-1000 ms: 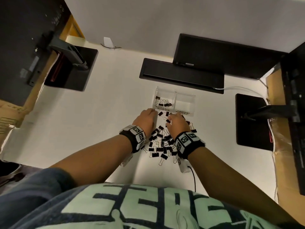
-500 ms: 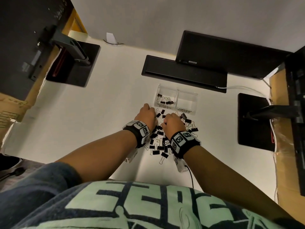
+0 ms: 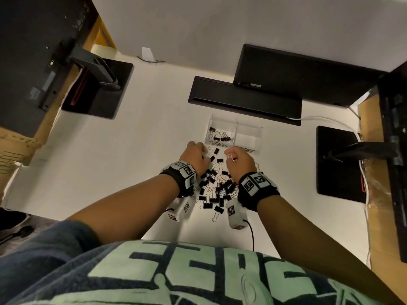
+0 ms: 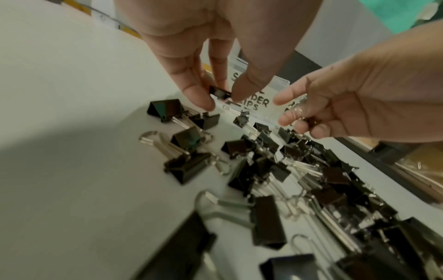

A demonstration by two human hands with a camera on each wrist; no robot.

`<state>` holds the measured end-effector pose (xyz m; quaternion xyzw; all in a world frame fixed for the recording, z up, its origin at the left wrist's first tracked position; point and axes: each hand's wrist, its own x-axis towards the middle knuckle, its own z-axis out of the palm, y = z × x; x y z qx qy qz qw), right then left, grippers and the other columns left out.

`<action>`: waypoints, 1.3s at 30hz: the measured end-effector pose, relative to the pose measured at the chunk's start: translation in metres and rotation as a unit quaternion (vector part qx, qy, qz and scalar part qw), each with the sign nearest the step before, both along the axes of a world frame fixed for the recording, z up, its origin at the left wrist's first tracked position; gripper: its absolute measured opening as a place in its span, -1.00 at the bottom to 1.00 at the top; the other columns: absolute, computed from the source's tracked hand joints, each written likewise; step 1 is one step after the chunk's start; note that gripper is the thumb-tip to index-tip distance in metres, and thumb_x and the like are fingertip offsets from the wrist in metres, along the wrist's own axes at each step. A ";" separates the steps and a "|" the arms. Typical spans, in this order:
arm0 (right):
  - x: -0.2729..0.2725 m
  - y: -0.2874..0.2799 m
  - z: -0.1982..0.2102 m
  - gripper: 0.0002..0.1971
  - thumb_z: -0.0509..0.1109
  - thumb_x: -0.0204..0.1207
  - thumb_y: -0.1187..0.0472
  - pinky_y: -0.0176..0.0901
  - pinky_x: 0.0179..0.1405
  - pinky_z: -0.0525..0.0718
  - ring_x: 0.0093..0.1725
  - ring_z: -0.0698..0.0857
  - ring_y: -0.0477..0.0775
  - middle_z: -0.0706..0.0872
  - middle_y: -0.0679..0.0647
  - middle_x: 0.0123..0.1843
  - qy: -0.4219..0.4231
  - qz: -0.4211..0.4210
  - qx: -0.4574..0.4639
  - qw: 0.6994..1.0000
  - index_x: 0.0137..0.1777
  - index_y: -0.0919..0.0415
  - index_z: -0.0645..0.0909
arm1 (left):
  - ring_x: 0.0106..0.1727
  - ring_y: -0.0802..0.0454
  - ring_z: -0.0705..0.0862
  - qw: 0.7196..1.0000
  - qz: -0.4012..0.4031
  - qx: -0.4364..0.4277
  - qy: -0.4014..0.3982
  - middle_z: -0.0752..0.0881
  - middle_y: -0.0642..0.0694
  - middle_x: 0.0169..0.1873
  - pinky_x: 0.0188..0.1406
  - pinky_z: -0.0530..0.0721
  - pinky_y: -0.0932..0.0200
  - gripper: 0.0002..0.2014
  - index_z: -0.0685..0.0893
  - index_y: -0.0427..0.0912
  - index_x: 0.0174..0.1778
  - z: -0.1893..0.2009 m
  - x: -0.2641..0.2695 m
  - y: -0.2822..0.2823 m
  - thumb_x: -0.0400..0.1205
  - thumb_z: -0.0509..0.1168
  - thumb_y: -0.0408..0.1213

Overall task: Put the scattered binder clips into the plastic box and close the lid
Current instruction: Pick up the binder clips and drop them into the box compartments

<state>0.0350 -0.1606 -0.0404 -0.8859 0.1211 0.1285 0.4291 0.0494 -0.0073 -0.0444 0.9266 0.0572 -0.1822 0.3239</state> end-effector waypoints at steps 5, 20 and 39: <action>0.007 0.015 -0.007 -0.68 0.20 0.58 0.40 -0.08 0.14 0.63 0.19 0.60 0.12 0.55 0.17 0.32 0.001 0.128 -0.113 0.985 0.29 0.24 0.55 | -0.15 -0.05 0.52 1.000 -0.010 -0.009 -0.027 0.42 -0.24 0.12 -0.01 0.59 0.19 -0.80 0.65 -0.35 0.05 0.000 -0.002 -0.003 0.64 0.21 -0.31; 0.002 0.015 -0.004 -0.90 0.36 0.51 0.38 -0.18 -0.07 0.52 -0.01 0.64 0.13 0.65 0.18 0.05 -0.008 0.138 -0.107 0.985 0.01 0.30 0.59 | 0.20 -0.17 0.57 0.978 -0.195 0.078 -0.006 0.58 -0.22 0.18 0.10 0.62 0.00 -0.70 0.60 -0.21 0.24 -0.007 0.009 -0.008 0.58 0.26 -0.41; 0.065 -0.004 0.045 -0.76 0.28 0.58 0.36 -0.28 0.02 0.55 0.05 0.60 -0.13 0.70 0.04 0.17 -0.066 0.014 0.000 0.998 0.17 0.14 0.64 | -0.13 -0.02 0.62 0.988 -0.131 -0.037 -0.078 0.66 -0.08 -0.10 -0.06 0.63 0.13 -0.93 0.59 -0.19 -0.05 0.031 0.013 -0.004 0.58 0.25 -0.39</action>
